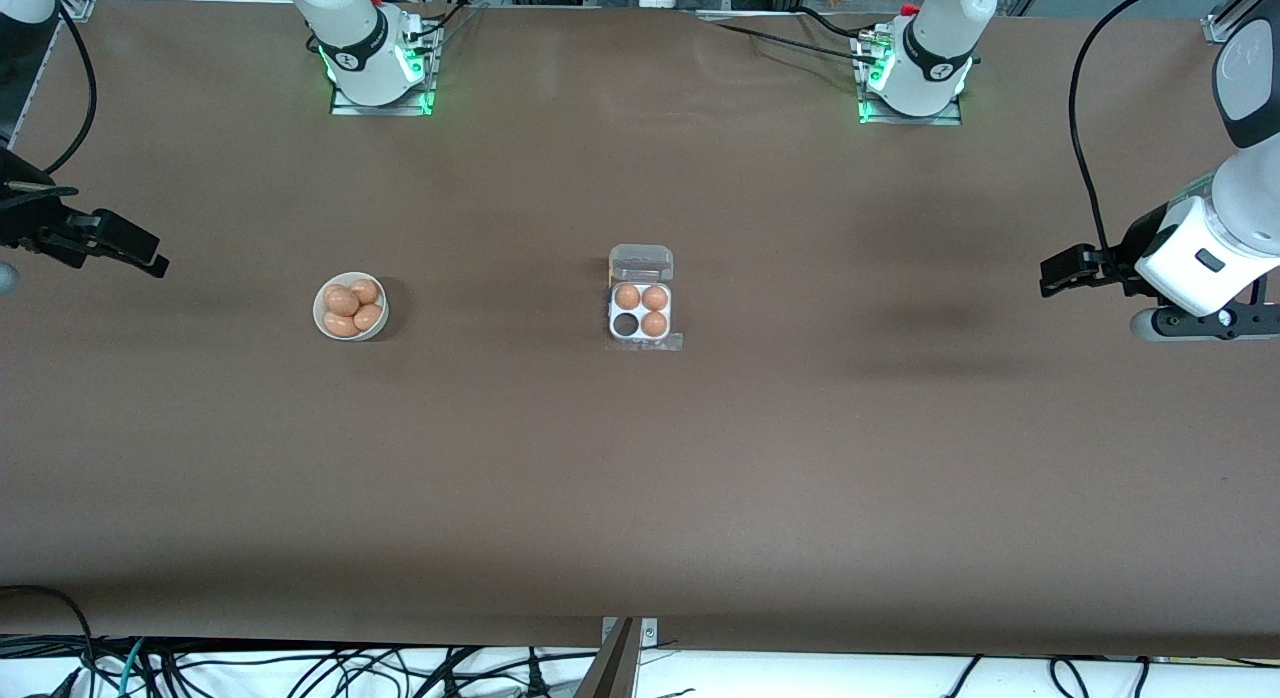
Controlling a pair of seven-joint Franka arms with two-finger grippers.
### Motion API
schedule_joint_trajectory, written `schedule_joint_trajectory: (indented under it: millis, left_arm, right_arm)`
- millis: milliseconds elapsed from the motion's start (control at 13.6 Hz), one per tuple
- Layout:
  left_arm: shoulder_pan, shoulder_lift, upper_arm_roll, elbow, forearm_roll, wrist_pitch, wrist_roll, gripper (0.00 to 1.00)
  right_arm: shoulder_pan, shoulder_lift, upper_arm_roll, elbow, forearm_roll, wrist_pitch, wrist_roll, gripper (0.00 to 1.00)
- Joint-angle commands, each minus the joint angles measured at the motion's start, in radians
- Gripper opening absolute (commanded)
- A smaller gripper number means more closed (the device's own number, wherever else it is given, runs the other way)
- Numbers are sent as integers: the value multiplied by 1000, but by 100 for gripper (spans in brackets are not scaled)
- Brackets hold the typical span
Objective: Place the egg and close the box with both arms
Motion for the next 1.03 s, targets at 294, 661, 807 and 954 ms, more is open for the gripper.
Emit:
schedule_joint_trajectory:
  millis: [294,661,807,954]
  left_arm:
    - [10,15,-3,31,16,-8,23,100]
    - [10,15,-1,31,9,-8,25,100]
    - [10,16,-1,31,7,-8,25,100]
    - [10,21,-1,32,6,-8,25,100]
  right_arm:
    - [1,-13,1,-12,-10,-1,8,100]
    - [19,76,9,-17,-18,-3,-30,100]
    - [36,146,9,-22,-16,-3,-54,100]
    - [36,208,11,-40,-10,16,-55,100]
